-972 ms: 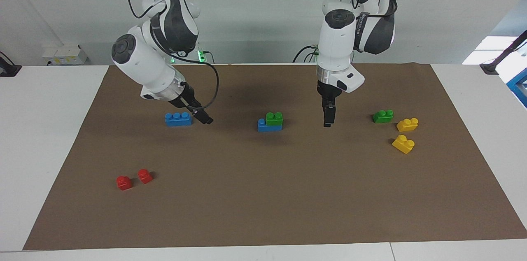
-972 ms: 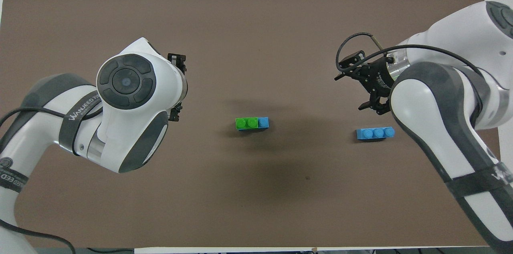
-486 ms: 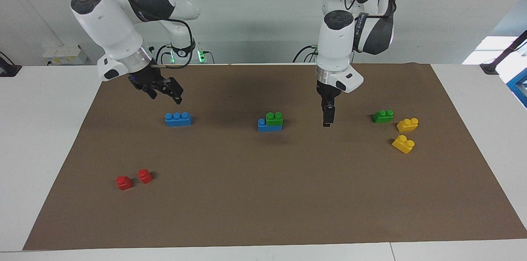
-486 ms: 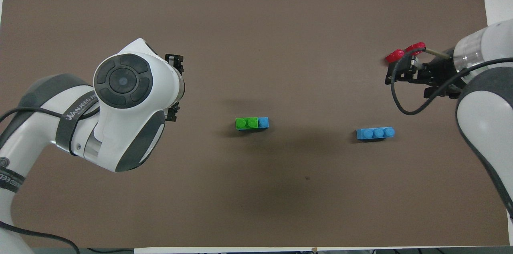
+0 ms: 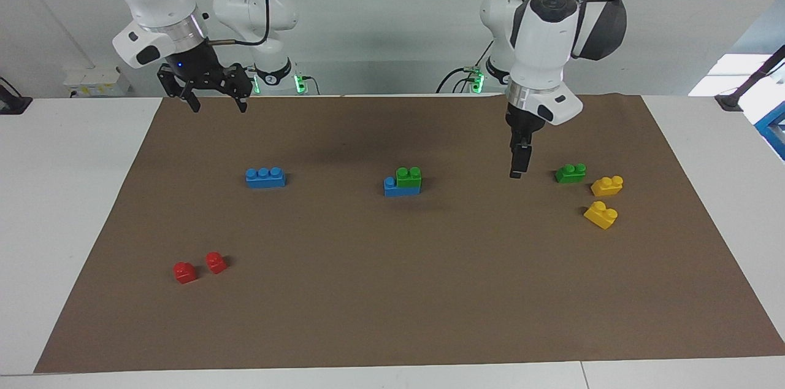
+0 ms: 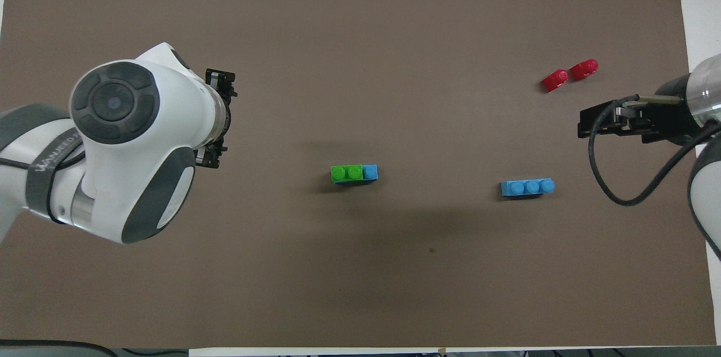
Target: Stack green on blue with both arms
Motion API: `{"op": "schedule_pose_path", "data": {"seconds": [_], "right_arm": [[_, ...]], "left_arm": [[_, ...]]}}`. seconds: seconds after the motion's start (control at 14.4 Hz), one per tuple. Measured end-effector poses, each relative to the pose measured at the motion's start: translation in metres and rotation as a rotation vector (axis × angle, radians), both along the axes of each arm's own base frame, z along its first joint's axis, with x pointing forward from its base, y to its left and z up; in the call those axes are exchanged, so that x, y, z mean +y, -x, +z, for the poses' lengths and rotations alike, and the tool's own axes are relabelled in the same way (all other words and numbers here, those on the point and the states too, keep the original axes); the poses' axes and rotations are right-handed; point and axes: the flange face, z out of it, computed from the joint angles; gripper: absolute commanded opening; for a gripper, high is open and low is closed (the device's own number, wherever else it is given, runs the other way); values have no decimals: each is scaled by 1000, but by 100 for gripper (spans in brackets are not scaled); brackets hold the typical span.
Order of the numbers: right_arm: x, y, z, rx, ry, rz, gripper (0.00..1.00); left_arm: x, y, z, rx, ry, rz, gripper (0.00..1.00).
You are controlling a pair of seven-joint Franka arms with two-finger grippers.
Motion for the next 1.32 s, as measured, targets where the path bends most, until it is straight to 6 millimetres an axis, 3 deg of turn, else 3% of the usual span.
{"op": "schedule_pose_path", "data": {"seconds": [0.62,0.83,1.04,1.32], "right_arm": [[-16,3,4,1,2,-29,97],[-18,3,4,2,2,-34,96],[-19,3,3,3,3,-35,96],[-20,3,2,5,13,-35,96]], "left_arm": [[143,-1,51,121,-99,-650,100],[178,1,58,146,-94,-863,100],[196,5,77,148,-75,-986,100],[184,9,106,130,-56,-1019,100]]}}
